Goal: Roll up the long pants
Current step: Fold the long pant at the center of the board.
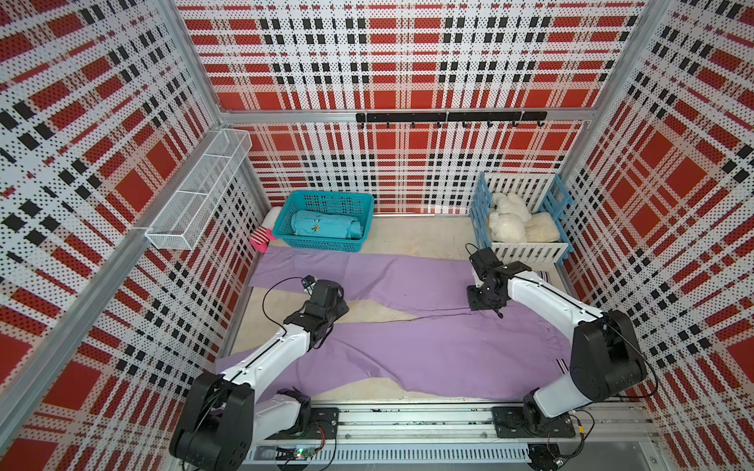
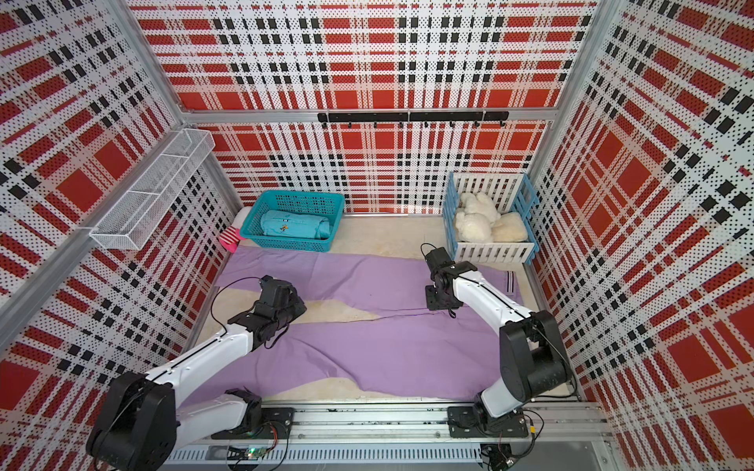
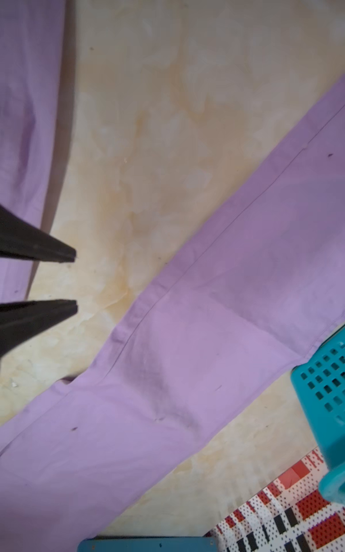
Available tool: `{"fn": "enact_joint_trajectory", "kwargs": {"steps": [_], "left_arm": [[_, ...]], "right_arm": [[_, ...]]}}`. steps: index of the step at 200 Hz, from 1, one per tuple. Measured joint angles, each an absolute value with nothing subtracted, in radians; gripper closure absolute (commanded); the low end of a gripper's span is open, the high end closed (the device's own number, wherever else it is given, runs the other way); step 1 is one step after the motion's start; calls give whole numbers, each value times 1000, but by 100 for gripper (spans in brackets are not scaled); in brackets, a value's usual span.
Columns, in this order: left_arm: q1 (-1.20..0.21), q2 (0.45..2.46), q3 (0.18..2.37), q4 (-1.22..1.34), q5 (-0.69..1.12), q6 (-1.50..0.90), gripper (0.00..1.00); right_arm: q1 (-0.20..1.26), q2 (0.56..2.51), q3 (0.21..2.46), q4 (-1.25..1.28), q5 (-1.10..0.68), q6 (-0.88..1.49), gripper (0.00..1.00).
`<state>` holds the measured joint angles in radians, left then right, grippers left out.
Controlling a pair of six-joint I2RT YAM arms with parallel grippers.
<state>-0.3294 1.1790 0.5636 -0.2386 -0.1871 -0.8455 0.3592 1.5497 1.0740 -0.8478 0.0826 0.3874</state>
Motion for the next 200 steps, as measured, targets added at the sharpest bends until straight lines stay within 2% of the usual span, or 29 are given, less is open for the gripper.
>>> {"fn": "enact_joint_trajectory", "kwargs": {"steps": [54,132,167,200], "left_arm": [[-377,1385,568,-287,-169,-878,74],[-393,1481,620,-221,-211,-844,74],[-336,1575,699,-184,-241,-795,75],[-353,1701,829,-191,-305,-734,76]], "right_arm": [[360,1620,1055,-848,67,421,58],[329,1733,1052,-817,55,406,58],[265,1790,1121,-806,48,372,57],[240,1872,1228,-812,69,326,57]]}}
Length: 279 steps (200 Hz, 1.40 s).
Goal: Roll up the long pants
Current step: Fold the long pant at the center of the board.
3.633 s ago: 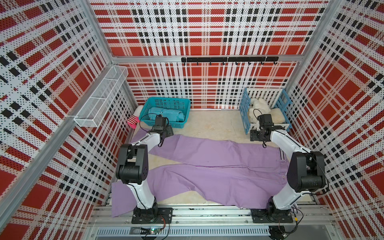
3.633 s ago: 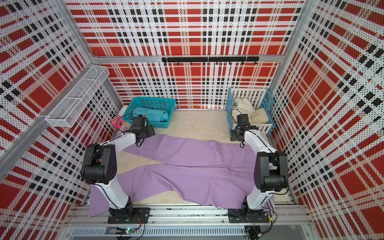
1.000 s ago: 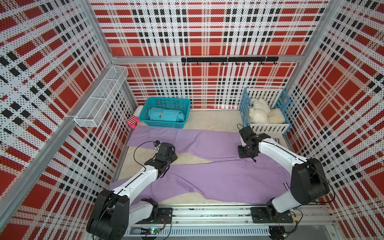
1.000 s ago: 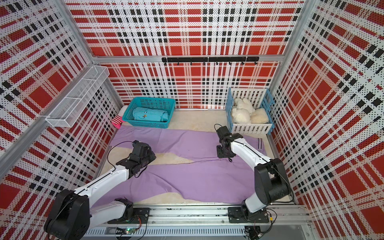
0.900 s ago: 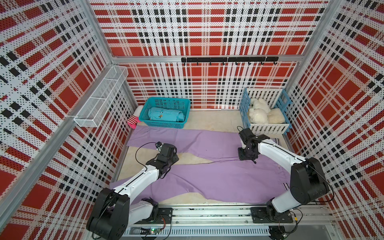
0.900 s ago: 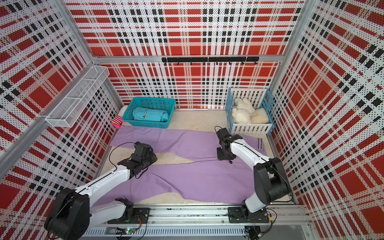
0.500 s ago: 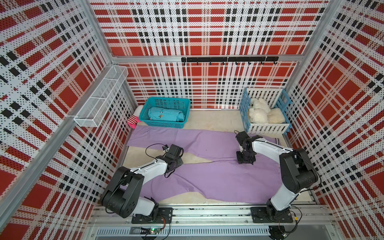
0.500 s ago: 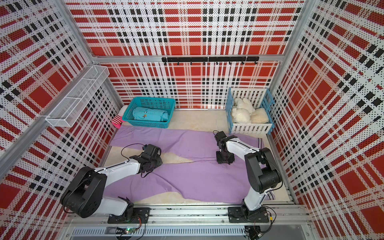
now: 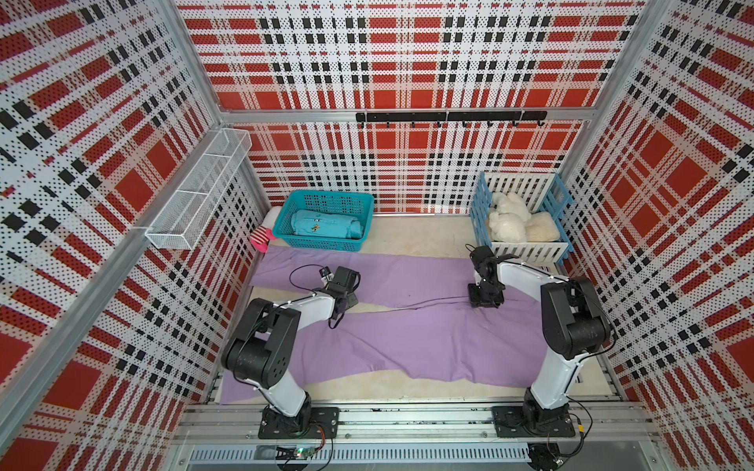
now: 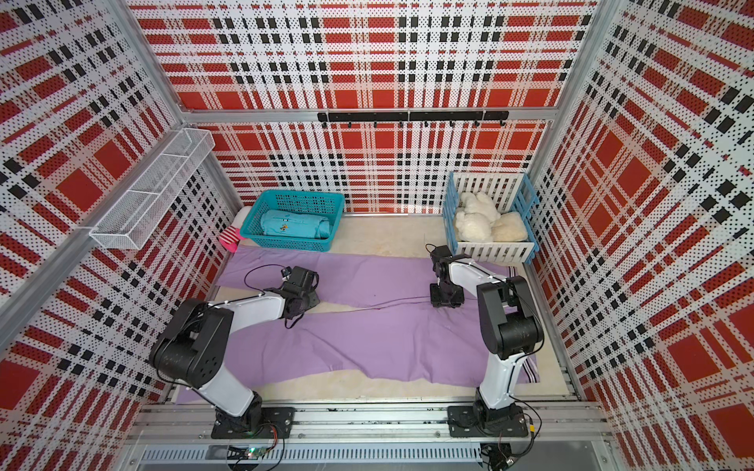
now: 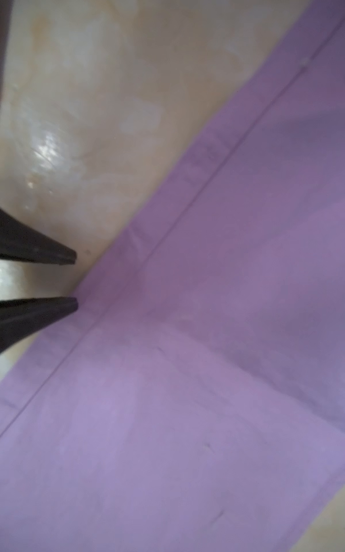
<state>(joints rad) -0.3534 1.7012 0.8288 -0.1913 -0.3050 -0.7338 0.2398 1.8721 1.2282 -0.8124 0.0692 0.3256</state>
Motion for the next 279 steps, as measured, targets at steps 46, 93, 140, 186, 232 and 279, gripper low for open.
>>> {"fn": "enact_joint_trajectory", "kwargs": {"steps": [46,93,140,186,232,279], "left_arm": [[-380,1733,895,-233,-337,-722,79],[-419,1200,679,-325,-351,-904,81],[-331,1094,539,-504,-323,-985,79],[-143,1257,598,-550,-276,-905,78],[-80,1395,609,-472,-244,-831,79],[-5,1481,629,-310,-232,-776,79]], "right_arm": [[234,1924,1342,-823,124,278,57],[231,1726,1359,-904,163,262,56],[188,1652,1298,-984,204,263,56],[112,1715,1232,-1029,211,263,55],[111,1798,1157,-967,174,261,55],[94,1847,1174,-963,157,232,55]]}}
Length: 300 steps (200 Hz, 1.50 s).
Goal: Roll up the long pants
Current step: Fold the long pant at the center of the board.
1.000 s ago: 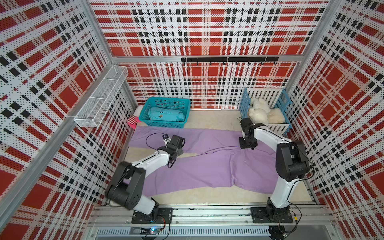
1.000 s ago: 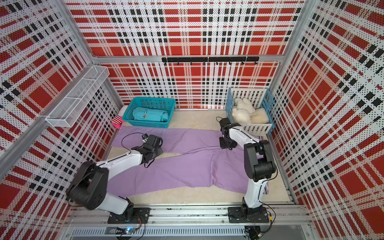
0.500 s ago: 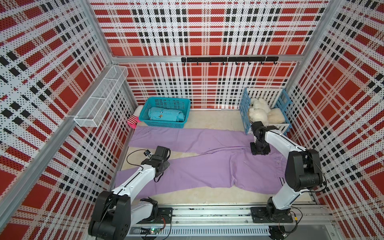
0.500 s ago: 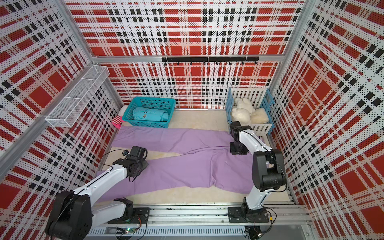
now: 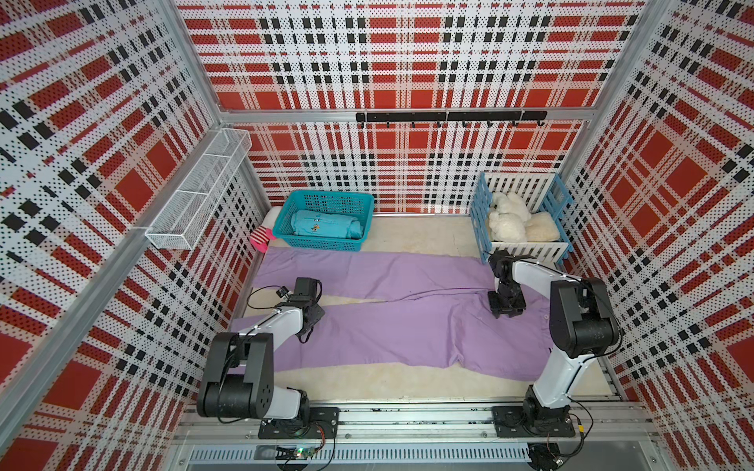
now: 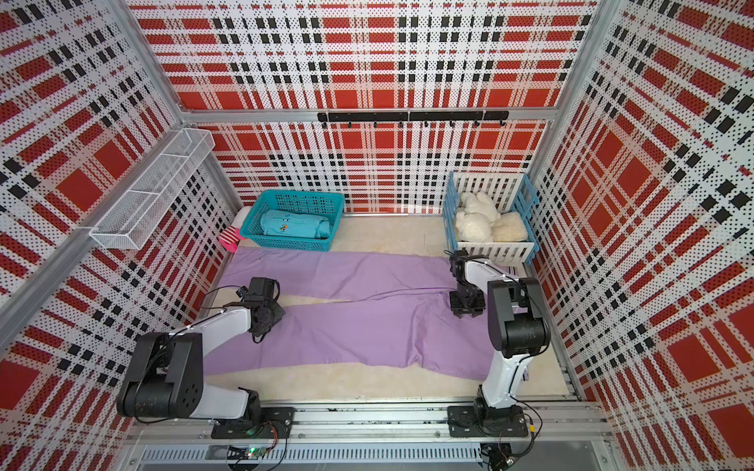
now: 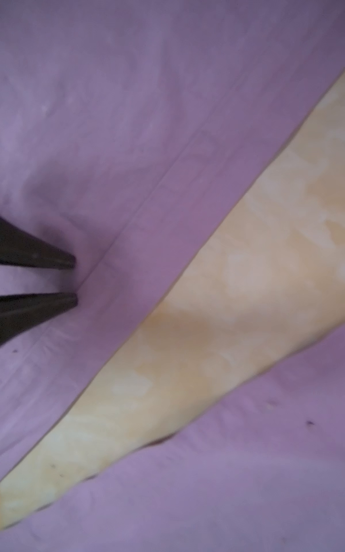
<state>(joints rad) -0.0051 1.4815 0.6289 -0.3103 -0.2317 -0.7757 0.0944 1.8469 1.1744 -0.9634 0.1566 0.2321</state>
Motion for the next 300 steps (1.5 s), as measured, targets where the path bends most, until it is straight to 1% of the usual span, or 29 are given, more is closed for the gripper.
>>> {"fn": "enact_joint_trajectory", "kwargs": {"steps": [27,61,82,105,114,121,124,128,129,130,131,143,164,198,218,219,225,228,232,235,237,245,251,268,300], "left_arm": [[19,1593,727,-253,-233,-726,79],[20,1693,860,-253,-204,-682,81],[-6,1662,869,-304,-187,-676,81],[-75,1507,869,-372,-203,-683,80],[-99,1427,869,-384,-213,-690,79],[-114,1362,869,-386,-218,-699,79],[-119,1333,869,-387,-219,-703,79],[-122,1301,869,-387,-222,-708,79],[-122,1295,869,-387,-222,-709,79],[-124,1279,869,-387,-224,-712,79],[-124,1272,869,-387,-225,-713,79],[-124,1189,868,-388,-240,-727,79],[-123,1122,867,-391,-254,-735,79],[-118,1121,846,-410,-260,-736,79],[-118,1125,836,-430,-262,-736,77],[-118,1125,836,-432,-263,-737,76],[-118,1127,836,-435,-264,-736,75],[-118,1127,836,-436,-265,-737,74],[-117,1129,836,-438,-266,-737,72],[-117,1129,836,-438,-267,-738,70],[-116,1130,836,-440,-267,-738,69],[-113,1135,836,-444,-268,-743,67],[-112,1141,835,-447,-268,-752,65],[-101,1159,817,-450,-264,-771,62],[-51,1191,733,-468,-240,-819,57]], "right_arm": [[71,1882,1224,-969,134,200,55],[59,1933,1320,-916,137,168,55],[59,1907,1335,-899,135,168,54],[62,1782,1335,-913,131,177,56],[63,1711,1334,-915,121,181,60],[64,1657,1334,-915,112,184,69],[64,1632,1334,-915,110,184,76],[64,1602,1333,-914,105,189,91],[64,1594,1333,-914,102,187,94],[64,1583,1333,-914,101,187,99],[64,1577,1333,-914,100,186,100],[64,1501,1329,-913,78,196,100],[64,1440,1302,-913,39,205,100],[64,1436,1231,-922,-9,207,100],[66,1436,1225,-930,-31,204,100],[66,1436,1225,-930,-32,204,97],[68,1434,1225,-930,-39,202,73],[69,1434,1225,-930,-43,201,65],[72,1433,1225,-931,-48,199,58],[73,1432,1225,-930,-49,199,47],[76,1432,1225,-931,-50,196,43],[86,1430,1225,-930,-49,187,35],[99,1429,1225,-930,-48,178,31],[170,1423,1217,-922,-44,146,26],[345,1425,1187,-919,-13,73,21]]}}
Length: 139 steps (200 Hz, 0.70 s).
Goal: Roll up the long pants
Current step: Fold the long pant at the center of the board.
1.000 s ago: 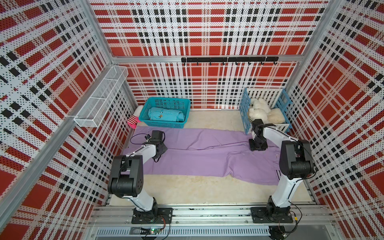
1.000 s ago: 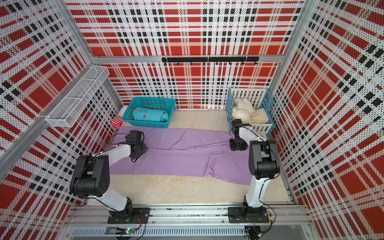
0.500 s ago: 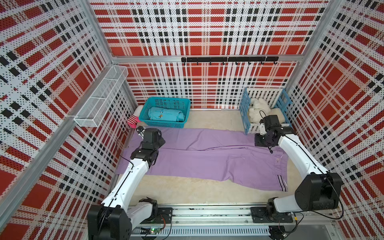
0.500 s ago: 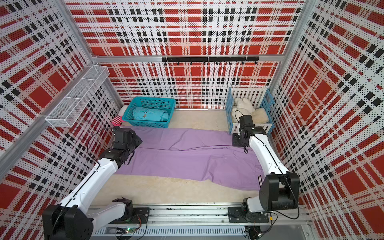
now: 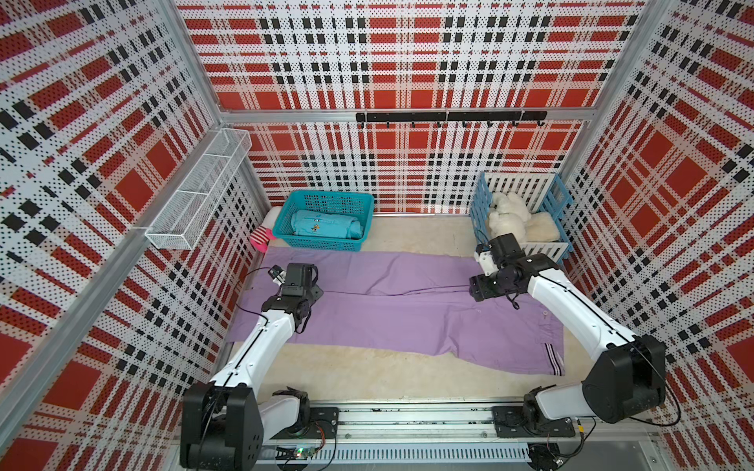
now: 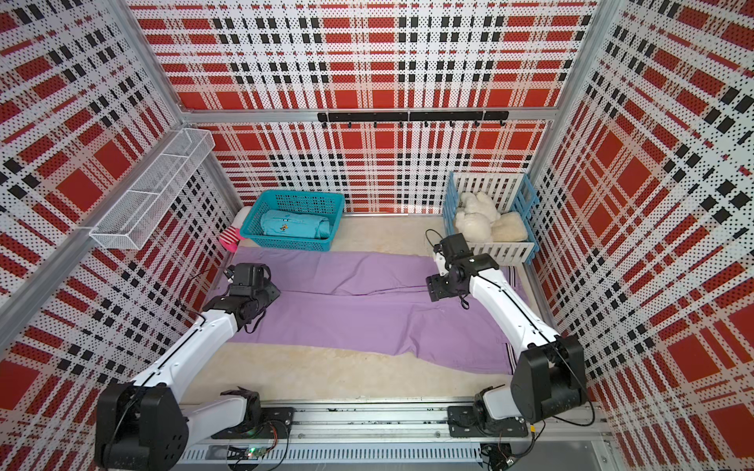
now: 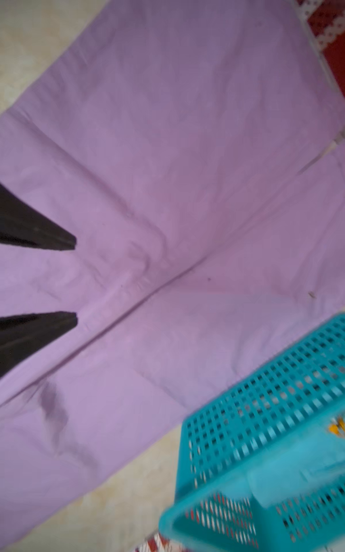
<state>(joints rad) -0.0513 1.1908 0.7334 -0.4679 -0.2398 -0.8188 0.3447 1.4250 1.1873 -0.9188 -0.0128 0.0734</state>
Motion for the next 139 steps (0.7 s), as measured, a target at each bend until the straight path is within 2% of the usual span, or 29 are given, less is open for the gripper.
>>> {"fn": "enact_joint_trajectory", "kwargs": {"steps": [47,139], "left_arm": [[7,1196,720,-484,-221,-841,54],[172,1085,537,-459,-165,-961,55]], "right_arm": [[497,1430,1131,-918,47,-53,19],[749,1346,969,-979,84,-274,21]]}}
